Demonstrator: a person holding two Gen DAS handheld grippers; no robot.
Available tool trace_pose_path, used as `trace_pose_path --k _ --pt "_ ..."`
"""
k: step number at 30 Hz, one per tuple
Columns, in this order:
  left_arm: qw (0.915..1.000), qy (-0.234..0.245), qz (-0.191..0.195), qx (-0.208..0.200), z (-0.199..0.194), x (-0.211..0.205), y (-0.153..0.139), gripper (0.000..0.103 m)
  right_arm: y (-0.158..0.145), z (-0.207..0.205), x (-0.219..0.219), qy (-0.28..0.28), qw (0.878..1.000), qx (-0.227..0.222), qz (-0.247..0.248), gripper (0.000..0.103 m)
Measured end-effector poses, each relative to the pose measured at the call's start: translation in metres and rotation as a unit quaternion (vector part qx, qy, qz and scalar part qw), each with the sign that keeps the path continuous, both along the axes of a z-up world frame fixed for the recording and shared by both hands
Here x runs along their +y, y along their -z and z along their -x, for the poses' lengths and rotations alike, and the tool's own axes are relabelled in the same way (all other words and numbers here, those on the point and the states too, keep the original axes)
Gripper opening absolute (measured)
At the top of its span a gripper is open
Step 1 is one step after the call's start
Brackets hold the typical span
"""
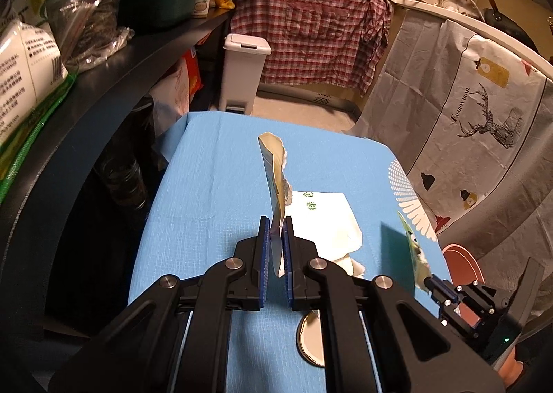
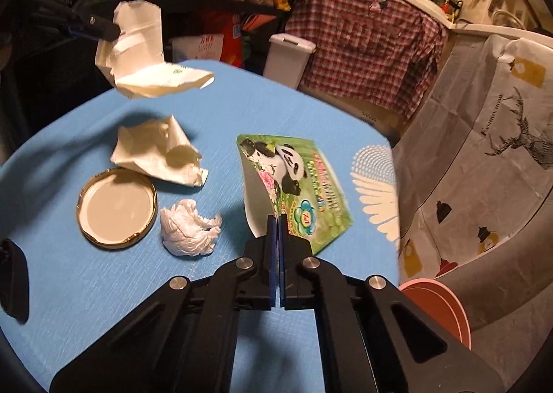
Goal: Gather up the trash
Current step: 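Grasp the paper carton with the left tool while the right tool grasps the snack packet, then carry the snack packet over the pink bin with the right tool while the left tool carries the carton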
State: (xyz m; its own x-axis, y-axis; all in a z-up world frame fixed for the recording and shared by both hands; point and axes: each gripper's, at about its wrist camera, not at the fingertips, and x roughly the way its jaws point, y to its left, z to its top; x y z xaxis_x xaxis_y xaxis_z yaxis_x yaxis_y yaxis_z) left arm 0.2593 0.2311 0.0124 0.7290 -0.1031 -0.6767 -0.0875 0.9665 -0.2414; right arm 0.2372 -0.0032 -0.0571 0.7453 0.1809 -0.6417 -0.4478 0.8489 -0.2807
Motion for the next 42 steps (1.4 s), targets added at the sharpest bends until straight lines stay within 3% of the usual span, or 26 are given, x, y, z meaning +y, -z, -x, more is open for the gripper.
trace_pose_path --k 22,35,42 --pt "0.9991 -0.002 -0.006 -0.043 0.065 -0.037 -0.047 0.008 -0.087 0.055 -0.057 0.011 0.994 -0.041 -0.104 0.0" --pt "0.9974 -0.001 -0.01 -0.071 0.1 -0.066 -0.067 0.008 -0.146 0.087 -0.119 0.028 0.987 -0.067 -0.142 0.0" --pt "0.9974 0.016 -0.019 -0.068 0.107 -0.09 -0.064 0.008 -0.139 0.09 -0.151 0.059 0.982 -0.072 -0.162 0.0"
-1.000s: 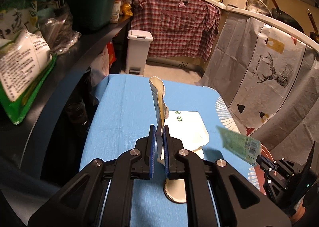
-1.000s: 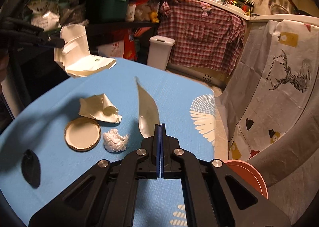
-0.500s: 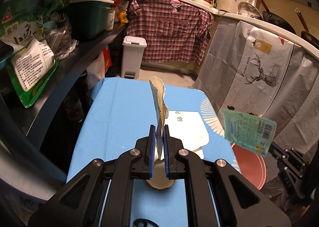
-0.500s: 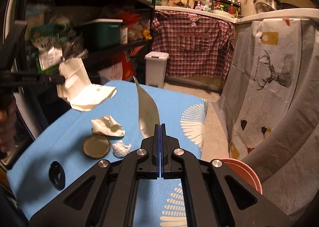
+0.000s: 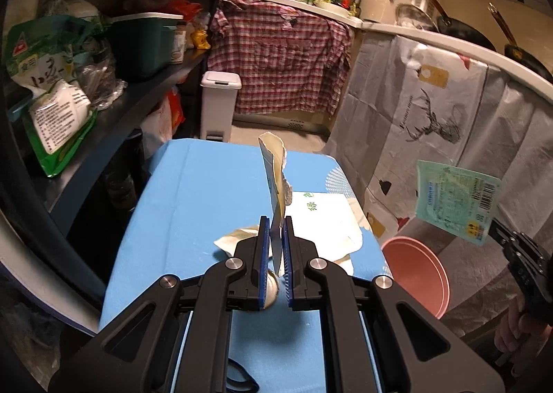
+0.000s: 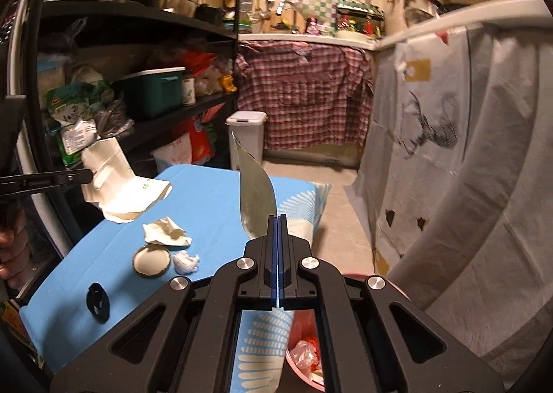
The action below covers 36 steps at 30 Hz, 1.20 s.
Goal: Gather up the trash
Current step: 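Carry the snack packet over the pink bin with the right tool while the left tool carries the carton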
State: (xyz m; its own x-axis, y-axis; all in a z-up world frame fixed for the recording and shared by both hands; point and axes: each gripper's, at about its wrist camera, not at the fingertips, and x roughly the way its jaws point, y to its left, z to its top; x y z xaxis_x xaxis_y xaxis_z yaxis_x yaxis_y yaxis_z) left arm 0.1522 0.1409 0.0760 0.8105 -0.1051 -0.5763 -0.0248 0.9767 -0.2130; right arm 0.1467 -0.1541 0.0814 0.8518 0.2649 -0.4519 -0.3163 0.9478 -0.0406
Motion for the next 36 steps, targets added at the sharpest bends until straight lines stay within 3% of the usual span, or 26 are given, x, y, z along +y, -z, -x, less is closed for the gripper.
trace_pose_path --k 11,36 --pt "0.9993 0.032 -0.018 0.009 -0.012 -0.039 0.013 0.008 0.023 -0.012 -0.024 0.028 0.999 0.023 -0.007 0.0" --pt "0.9958 0.082 -0.03 0.026 -0.041 -0.099 0.028 0.008 0.03 -0.023 -0.06 0.069 0.997 0.034 -0.017 0.0"
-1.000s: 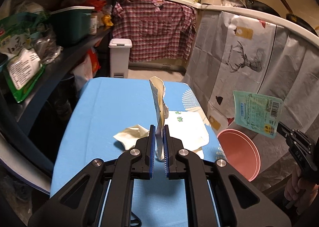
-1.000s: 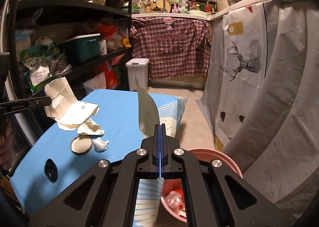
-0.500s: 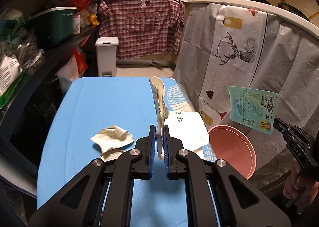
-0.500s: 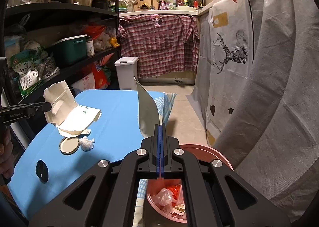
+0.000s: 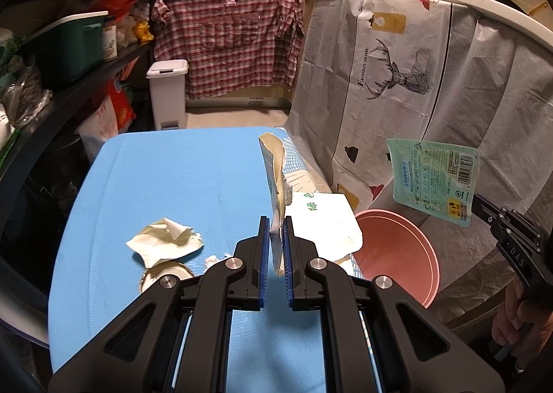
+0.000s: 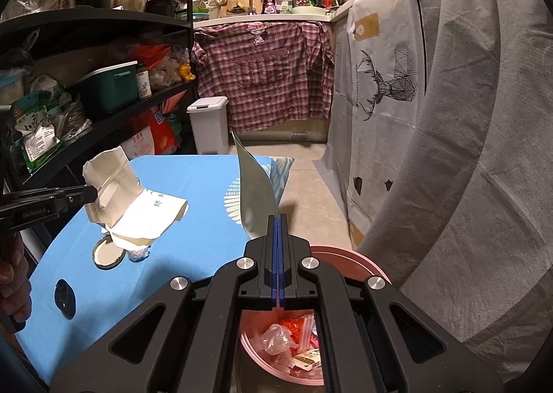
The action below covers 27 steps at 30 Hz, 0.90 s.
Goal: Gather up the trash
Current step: 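Carry the snack packet over the pink bin with the right tool while the left tool carries the carton, then open both tools over the pink bin to drop the packet and carton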
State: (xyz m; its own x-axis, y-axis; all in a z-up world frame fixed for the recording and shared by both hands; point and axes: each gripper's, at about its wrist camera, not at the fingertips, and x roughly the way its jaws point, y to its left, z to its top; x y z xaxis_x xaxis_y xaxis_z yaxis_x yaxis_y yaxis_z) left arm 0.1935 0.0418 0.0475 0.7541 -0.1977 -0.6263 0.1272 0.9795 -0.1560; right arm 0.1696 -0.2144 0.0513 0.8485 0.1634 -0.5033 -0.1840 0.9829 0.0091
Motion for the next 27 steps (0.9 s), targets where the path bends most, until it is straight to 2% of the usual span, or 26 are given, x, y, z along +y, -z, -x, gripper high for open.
trace_pose_path --k 27 --pt "0.997 0.072 -0.007 0.026 -0.032 -0.084 0.033 0.008 0.017 -0.021 -0.051 0.067 0.997 0.045 -0.009 0.0"
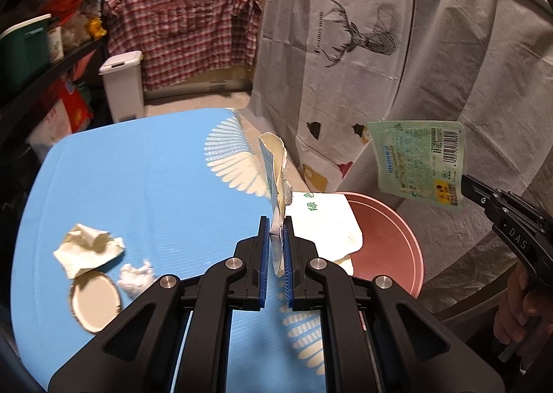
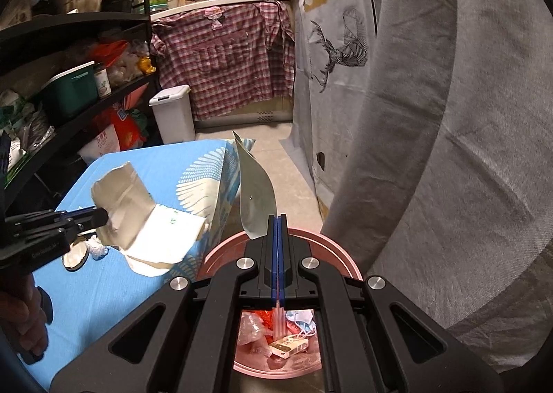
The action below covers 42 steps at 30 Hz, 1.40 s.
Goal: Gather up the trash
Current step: 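Open both tools over the pink bin to drop the packet and carton, then move both open tools back toward the remaining table items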
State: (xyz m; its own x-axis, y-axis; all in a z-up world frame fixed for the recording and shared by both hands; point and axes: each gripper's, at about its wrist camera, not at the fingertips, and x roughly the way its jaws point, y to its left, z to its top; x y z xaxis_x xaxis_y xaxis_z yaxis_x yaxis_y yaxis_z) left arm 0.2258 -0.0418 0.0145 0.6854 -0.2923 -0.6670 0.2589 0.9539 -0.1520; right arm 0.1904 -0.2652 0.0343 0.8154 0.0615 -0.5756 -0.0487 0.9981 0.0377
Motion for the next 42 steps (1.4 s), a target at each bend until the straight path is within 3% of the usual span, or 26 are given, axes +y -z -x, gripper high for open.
trace_pose_path --k 8,22,24,25,26,28,32,42 --pt "0.9995 0.026 -0.015 0.01 -0.007 -0.036 0.015 0.008 0.006 -0.003 -0.006 0.004 1.0 0.013 -0.004 0.0" --pt "0.998 0.055 -0.015 0.028 -0.017 -0.06 0.032 0.008 0.015 -0.011 -0.01 0.013 0.999 0.034 -0.003 0.004" --pt "0.9972 0.067 -0.009 0.031 -0.016 -0.063 0.032 0.01 0.015 -0.011 -0.009 0.012 0.999 0.032 0.001 0.004" --pt "0.9969 0.072 -0.008 0.031 -0.015 -0.064 0.032 0.015 0.015 -0.011 -0.009 0.012 0.999 0.032 0.003 0.004" --pt "0.9967 0.074 -0.007 0.031 -0.014 -0.065 0.032 0.027 0.016 -0.012 -0.01 0.014 0.999 0.033 0.005 0.004" --pt "0.9972 0.072 -0.005 0.023 -0.011 -0.062 0.029 0.036 0.018 -0.013 -0.011 0.015 0.999 0.037 0.003 0.004" --pt "0.9981 0.058 0.008 0.019 -0.008 -0.045 0.021 0.035 0.016 -0.012 -0.011 0.023 0.999 0.031 0.003 0.038" --pt "0.9996 0.021 0.019 -0.006 0.008 0.01 -0.001 0.035 0.002 0.006 0.013 -0.009 1.0 -0.019 0.008 0.039"
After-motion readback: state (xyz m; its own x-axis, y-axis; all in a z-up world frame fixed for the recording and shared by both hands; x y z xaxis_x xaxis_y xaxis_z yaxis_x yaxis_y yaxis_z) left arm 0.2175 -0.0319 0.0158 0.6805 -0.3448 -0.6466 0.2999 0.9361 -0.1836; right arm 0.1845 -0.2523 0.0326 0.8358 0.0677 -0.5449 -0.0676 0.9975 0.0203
